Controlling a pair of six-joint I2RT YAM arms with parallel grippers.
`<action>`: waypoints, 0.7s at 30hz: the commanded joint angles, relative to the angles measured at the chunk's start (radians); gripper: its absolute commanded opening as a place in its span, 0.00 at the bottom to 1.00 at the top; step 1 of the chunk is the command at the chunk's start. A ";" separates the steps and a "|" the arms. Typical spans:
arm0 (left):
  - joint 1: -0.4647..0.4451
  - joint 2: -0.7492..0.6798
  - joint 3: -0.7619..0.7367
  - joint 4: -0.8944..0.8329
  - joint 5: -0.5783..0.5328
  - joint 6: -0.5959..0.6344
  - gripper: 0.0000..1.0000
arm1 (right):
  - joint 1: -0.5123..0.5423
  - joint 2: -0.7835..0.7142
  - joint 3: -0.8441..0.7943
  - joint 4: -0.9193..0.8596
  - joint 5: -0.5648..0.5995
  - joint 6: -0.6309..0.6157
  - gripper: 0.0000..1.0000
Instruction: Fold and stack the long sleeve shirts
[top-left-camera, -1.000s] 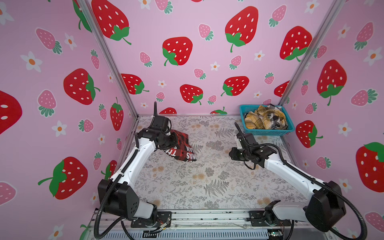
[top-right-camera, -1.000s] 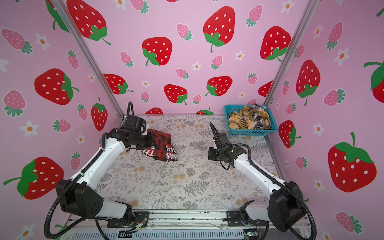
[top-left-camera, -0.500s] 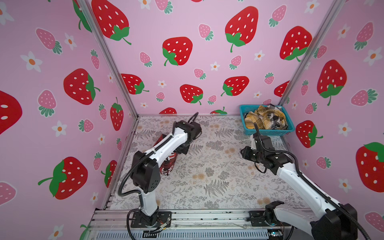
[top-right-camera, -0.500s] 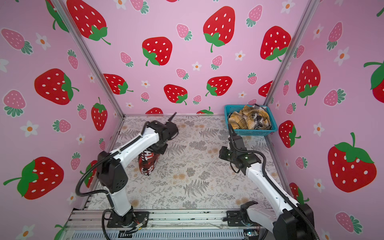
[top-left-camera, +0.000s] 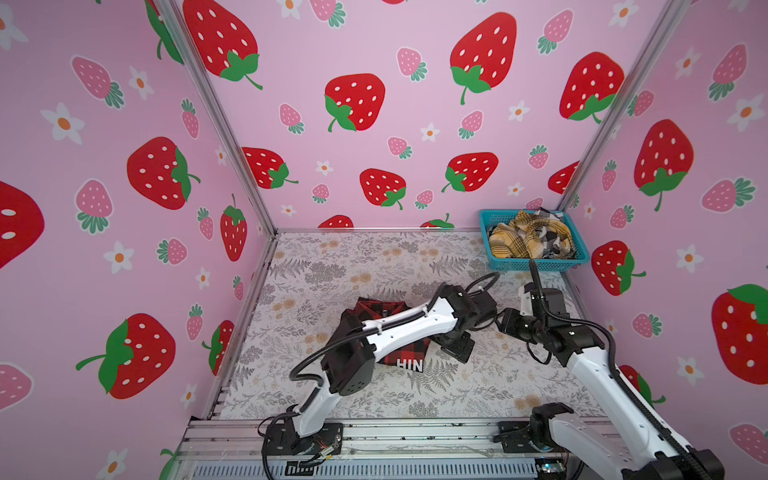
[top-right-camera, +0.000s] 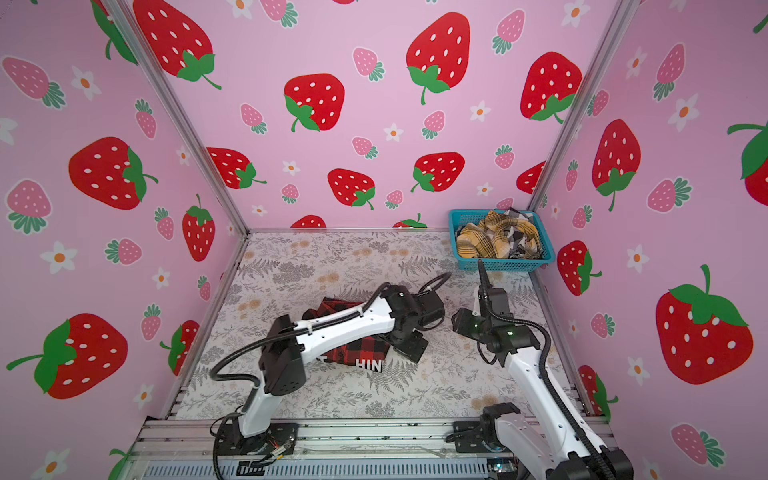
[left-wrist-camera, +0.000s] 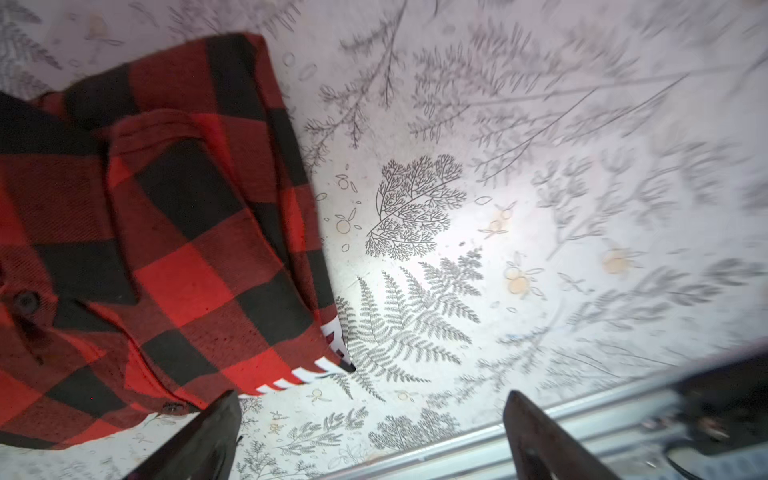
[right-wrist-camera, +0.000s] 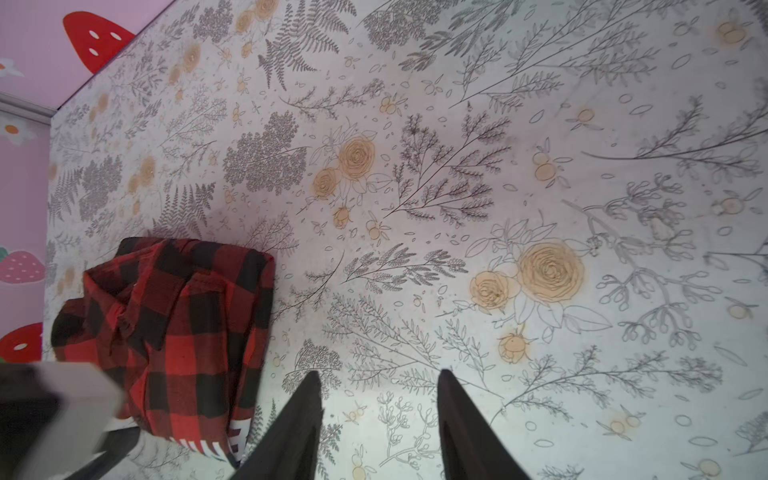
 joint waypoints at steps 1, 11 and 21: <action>0.174 -0.268 -0.171 0.020 -0.025 -0.067 1.00 | 0.172 0.049 0.042 0.038 -0.041 0.001 0.53; 0.852 -0.680 -0.874 0.523 0.341 -0.027 0.82 | 0.444 0.555 0.300 0.329 -0.100 -0.030 0.68; 0.971 -0.548 -1.020 0.858 0.524 -0.096 0.72 | 0.427 0.902 0.528 0.311 -0.112 -0.111 0.71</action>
